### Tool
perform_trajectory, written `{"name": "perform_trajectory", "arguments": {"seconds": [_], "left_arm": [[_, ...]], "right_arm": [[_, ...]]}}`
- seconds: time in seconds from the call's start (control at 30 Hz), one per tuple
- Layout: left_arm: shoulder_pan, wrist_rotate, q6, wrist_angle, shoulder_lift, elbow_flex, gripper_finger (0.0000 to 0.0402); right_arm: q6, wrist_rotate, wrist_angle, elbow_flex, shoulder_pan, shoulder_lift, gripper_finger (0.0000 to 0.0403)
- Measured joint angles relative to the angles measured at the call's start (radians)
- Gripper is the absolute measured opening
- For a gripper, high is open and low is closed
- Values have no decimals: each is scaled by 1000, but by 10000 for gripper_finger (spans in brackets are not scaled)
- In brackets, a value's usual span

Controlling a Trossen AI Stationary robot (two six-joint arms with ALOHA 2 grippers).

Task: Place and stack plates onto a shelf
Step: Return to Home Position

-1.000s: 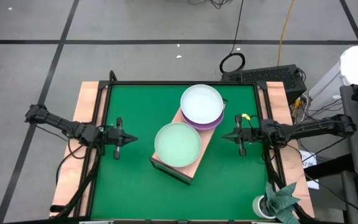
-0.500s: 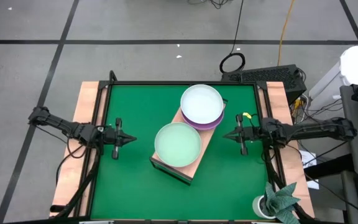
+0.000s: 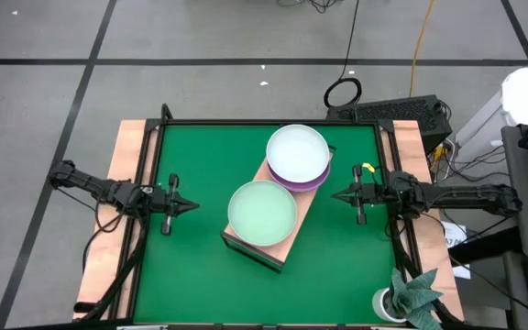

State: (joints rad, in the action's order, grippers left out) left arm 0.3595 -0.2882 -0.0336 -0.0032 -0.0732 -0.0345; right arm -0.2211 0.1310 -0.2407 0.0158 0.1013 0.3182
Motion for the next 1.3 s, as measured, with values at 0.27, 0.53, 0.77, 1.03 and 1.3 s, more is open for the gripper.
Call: {"name": "perform_trajectory", "arguments": {"seconds": [0.27,0.53,0.77,1.03,1.3], "left_arm": [[0,-16,-37,-10,71,-1,3],[-19,-18,-60,61,69,24,3],[-58,22,-81,61,69,24,3],[-98,29,-85,55,69,24,3],[-127,29,-63,52,69,24,3]], "right_arm": [[0,3,44,0,0,-28,0],[4,4,44,-1,0,-47,0],[-2,31,46,-1,0,-52,0],[-11,29,85,-1,0,-92,0],[-27,27,185,-1,0,-199,0]]}}
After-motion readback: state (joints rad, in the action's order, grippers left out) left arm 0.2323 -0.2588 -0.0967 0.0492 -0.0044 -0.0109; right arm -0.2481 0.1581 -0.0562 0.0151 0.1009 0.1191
